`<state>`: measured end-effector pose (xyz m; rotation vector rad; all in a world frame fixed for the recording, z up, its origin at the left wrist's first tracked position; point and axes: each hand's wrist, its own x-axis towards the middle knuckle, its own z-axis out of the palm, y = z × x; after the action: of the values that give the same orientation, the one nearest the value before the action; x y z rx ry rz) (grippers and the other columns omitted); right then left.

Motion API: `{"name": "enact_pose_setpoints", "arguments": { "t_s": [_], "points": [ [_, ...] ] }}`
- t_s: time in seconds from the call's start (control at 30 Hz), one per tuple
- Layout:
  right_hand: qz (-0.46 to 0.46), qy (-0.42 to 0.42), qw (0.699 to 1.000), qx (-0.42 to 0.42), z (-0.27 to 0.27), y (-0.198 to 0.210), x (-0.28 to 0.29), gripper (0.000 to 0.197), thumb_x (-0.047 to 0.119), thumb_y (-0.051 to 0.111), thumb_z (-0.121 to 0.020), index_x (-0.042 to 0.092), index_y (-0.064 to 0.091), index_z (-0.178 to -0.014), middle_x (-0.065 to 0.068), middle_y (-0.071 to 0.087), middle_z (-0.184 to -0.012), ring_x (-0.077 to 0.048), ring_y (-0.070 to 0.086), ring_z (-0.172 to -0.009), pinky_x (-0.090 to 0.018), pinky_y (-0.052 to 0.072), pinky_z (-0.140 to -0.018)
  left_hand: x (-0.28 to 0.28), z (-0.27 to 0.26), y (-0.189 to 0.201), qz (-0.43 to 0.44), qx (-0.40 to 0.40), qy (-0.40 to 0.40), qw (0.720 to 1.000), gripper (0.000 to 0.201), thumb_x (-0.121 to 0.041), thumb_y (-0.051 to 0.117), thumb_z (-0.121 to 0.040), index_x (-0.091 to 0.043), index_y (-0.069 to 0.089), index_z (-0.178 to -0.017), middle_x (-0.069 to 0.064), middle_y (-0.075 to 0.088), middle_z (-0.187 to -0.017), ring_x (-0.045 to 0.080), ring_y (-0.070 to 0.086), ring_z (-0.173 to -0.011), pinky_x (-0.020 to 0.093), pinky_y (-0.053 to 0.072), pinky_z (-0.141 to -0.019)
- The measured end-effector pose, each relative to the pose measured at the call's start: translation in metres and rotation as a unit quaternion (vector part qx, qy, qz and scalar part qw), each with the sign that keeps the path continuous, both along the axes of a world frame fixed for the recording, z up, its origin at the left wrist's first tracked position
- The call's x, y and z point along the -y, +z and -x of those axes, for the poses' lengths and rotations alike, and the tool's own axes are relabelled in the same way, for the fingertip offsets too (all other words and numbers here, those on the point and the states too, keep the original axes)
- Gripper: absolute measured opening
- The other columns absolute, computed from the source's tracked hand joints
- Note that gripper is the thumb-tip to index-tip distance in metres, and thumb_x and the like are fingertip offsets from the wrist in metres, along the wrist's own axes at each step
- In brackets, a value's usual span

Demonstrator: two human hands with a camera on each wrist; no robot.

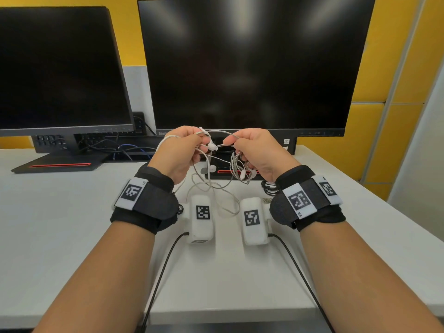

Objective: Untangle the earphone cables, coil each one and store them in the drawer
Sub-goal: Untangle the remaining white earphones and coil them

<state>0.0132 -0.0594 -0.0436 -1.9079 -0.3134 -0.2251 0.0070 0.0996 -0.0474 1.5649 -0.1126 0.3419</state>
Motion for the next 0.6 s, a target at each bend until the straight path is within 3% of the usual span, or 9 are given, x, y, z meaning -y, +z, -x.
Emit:
{"name": "enact_pose_setpoints", "arguments": {
  "t_s": [0.1,0.2,0.4,0.6],
  "points": [
    [0.009,0.005,1.000,-0.009,0.0004,-0.0004,0.0004,0.031,0.010,0.044,-0.097,0.027,0.070,-0.090,0.001,0.054,-0.080,-0.008,0.043,-0.062,-0.023,0.039,-0.055,-0.0015,0.0012,0.0018,0.032,0.018,-0.023,0.999,0.020,-0.007,0.052,-0.096,-0.012,0.067,-0.108,0.000,0.068,-0.092,0.005,0.059,-0.074,0.016,0.048,-0.062],
    [0.000,0.003,1.000,-0.002,0.0011,0.0004,0.0010,0.031,0.009,0.044,-0.098,0.027,0.068,-0.087,0.005,0.053,-0.083,-0.007,0.044,-0.068,-0.022,0.037,-0.058,-0.0006,0.0005,0.0005,0.023,0.017,-0.018,0.999,0.022,-0.008,0.051,-0.097,-0.015,0.066,-0.113,0.001,0.069,-0.093,0.006,0.062,-0.077,0.018,0.051,-0.067],
    [-0.086,-0.027,0.996,0.024,-0.0032,0.0010,0.0018,0.035,0.004,0.043,-0.096,0.026,0.068,-0.085,0.006,0.054,-0.080,-0.007,0.046,-0.072,-0.020,0.038,-0.060,-0.0028,-0.0019,-0.0004,-0.096,-0.037,0.016,0.995,0.015,-0.017,0.057,-0.095,-0.011,0.071,-0.094,0.010,0.070,-0.091,0.013,0.060,-0.075,0.021,0.050,-0.063],
    [-0.111,-0.051,0.992,0.044,-0.0031,0.0014,0.0018,0.036,0.004,0.042,-0.097,0.029,0.064,-0.084,0.006,0.058,-0.087,-0.006,0.050,-0.081,-0.021,0.043,-0.072,-0.0008,0.0036,0.0006,-0.180,-0.109,-0.055,0.976,0.039,-0.045,0.050,-0.096,-0.012,0.069,-0.093,0.005,0.056,-0.086,0.012,0.042,-0.064,0.023,0.035,-0.055]
  ]
}}
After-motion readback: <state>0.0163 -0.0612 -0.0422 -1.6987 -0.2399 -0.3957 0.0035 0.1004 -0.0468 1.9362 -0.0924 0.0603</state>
